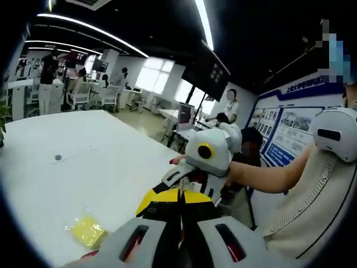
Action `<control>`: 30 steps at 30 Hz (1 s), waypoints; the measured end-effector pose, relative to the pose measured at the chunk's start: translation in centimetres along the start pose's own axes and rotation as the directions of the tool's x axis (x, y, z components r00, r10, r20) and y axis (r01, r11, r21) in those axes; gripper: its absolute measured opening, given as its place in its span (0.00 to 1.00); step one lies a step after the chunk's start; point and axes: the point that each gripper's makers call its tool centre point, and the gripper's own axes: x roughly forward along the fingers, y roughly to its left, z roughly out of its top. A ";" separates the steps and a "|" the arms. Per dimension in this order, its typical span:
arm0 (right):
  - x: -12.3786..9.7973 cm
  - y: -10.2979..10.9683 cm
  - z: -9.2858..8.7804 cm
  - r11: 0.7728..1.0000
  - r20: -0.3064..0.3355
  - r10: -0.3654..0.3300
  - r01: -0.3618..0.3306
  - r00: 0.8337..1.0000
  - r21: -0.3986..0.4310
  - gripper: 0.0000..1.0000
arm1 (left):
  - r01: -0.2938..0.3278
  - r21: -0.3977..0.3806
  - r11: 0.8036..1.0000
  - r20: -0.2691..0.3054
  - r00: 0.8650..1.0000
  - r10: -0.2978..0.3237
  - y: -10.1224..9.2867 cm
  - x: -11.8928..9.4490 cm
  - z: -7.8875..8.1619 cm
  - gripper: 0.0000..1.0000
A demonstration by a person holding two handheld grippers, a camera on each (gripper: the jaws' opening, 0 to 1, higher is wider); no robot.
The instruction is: Compare the silicone blocks by pressing each to a similar depth, holding the contact briefly, and releasing to observe deformation and rebound differences across the visible hardness samples.
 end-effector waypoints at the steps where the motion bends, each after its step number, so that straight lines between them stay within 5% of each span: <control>1: 0.0 0.1 0.0 1.000 0.000 0.004 -0.004 1.000 -0.004 0.30 | 0.003 0.003 1.000 -0.001 1.000 -0.003 0.1 0.0 0.0 0.00; 6: 0.1 -0.7 -0.7 0.994 -0.046 -0.061 0.057 0.997 -0.088 0.25 | 0.023 0.113 0.993 -0.026 0.999 -0.020 0.3 0.4 -0.6 0.00; 15: 0.2 -1.3 -1.3 0.995 -0.073 -0.101 0.099 0.992 -0.025 0.16 | 0.033 0.233 0.972 -0.043 0.999 -0.024 0.4 0.8 -0.8 0.00; 30: 0.7 -0.7 -2.1 0.996 -0.101 -0.083 0.087 0.991 0.030 0.11 | 0.039 0.255 0.966 -0.072 0.997 -0.021 0.4 0.8 -1.7 0.00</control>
